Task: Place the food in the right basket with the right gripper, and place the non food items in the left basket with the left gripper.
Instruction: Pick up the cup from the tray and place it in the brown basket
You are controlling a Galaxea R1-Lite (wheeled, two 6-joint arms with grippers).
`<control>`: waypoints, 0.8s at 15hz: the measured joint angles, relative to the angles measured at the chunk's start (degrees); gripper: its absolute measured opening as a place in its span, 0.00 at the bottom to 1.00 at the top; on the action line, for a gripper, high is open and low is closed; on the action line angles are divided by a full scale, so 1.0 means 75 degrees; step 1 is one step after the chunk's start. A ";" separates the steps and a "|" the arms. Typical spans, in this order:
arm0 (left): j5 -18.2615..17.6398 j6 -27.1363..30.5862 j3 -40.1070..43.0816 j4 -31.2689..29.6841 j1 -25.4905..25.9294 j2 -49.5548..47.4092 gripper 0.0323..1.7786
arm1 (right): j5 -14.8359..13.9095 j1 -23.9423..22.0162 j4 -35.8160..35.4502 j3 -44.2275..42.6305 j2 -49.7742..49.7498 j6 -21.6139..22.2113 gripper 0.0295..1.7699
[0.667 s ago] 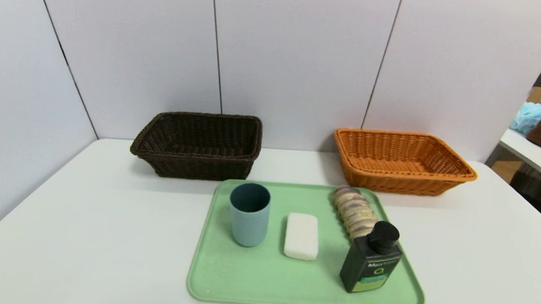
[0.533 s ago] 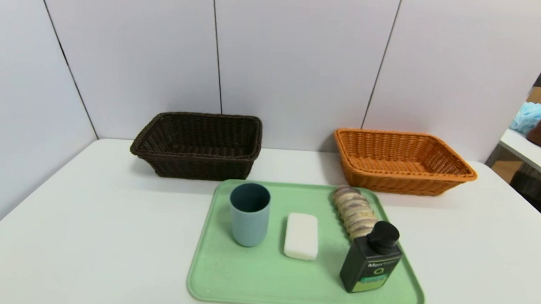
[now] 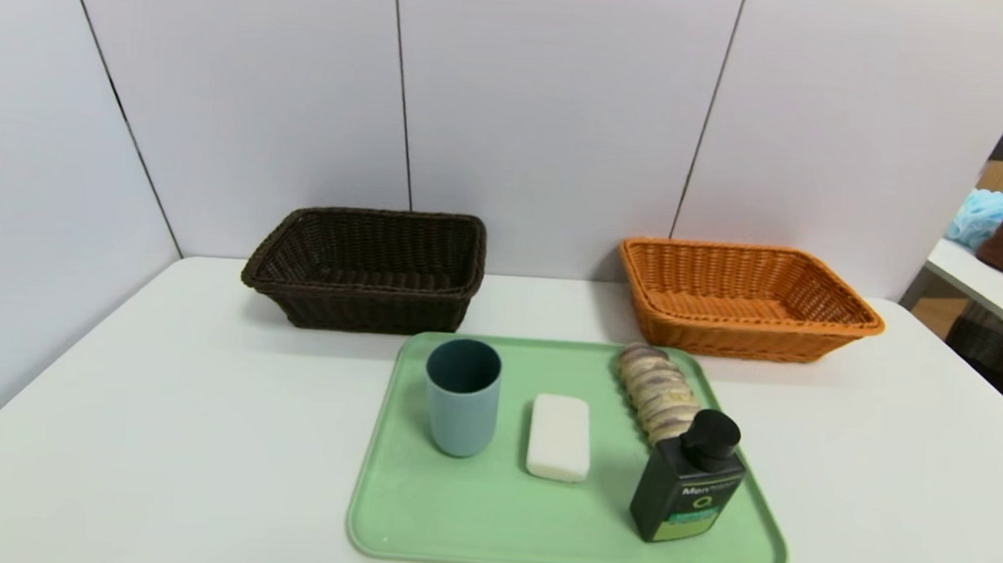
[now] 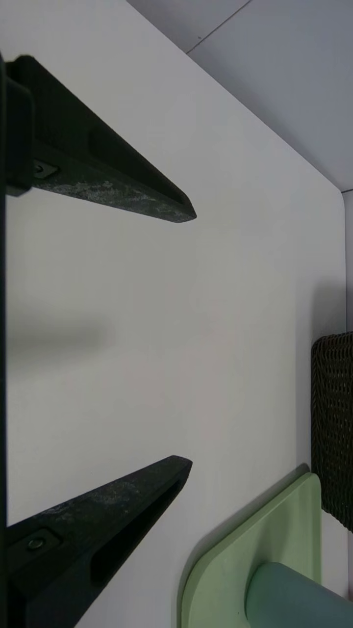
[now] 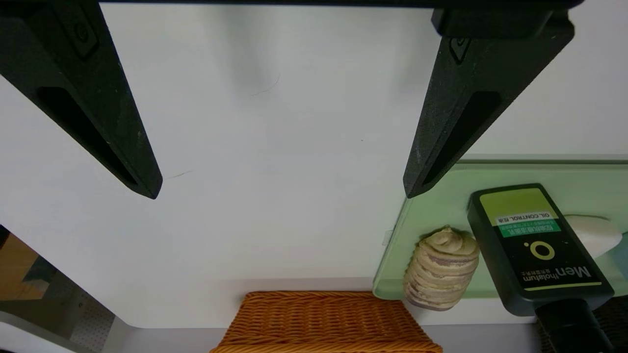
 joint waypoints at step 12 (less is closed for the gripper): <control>-0.0016 0.0179 0.0000 0.0070 0.0000 0.0000 0.95 | 0.0008 0.0003 0.0000 0.0000 0.0000 -0.0003 0.96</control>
